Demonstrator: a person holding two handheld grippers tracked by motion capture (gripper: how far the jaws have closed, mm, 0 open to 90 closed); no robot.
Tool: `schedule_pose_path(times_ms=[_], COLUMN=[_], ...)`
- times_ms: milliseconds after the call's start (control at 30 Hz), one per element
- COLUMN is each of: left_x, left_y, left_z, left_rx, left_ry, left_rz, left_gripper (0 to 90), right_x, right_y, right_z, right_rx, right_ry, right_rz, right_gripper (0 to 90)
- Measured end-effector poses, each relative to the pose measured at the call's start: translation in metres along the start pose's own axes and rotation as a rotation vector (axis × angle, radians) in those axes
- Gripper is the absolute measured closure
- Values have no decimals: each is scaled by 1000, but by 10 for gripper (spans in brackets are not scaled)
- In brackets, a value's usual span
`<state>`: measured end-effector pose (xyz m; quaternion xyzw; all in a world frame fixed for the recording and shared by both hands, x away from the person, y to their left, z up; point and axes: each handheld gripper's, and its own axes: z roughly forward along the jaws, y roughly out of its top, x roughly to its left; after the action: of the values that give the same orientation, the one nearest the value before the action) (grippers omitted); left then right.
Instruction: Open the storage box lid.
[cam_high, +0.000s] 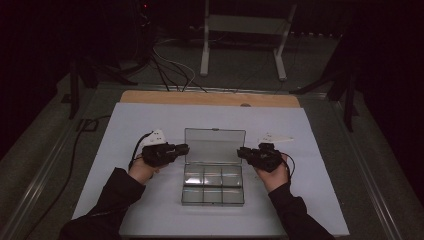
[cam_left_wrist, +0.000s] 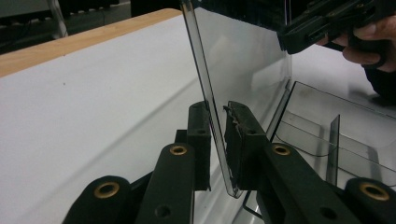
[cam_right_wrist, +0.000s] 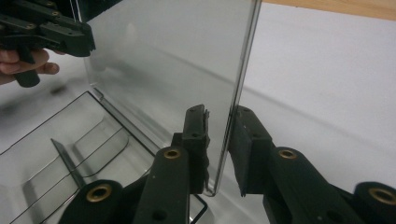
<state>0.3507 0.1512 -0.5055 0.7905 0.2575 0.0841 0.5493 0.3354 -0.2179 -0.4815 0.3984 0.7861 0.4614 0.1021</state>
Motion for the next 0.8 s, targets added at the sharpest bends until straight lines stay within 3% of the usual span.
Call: schedule_pose_path(times_ms=[433,800], left_x=[6,11], left_y=[1,-3], left_z=[9,16], left_rx=[36,46], left_ry=[26,18], left_rz=[-90,-159], left_gripper=[748,707], right_x=[-7,-12], right_y=[2,4], right_z=[12,19], right_rx=[23,51], right_ry=[-9,2], right_rz=[80,134], right_gripper=[730,695])
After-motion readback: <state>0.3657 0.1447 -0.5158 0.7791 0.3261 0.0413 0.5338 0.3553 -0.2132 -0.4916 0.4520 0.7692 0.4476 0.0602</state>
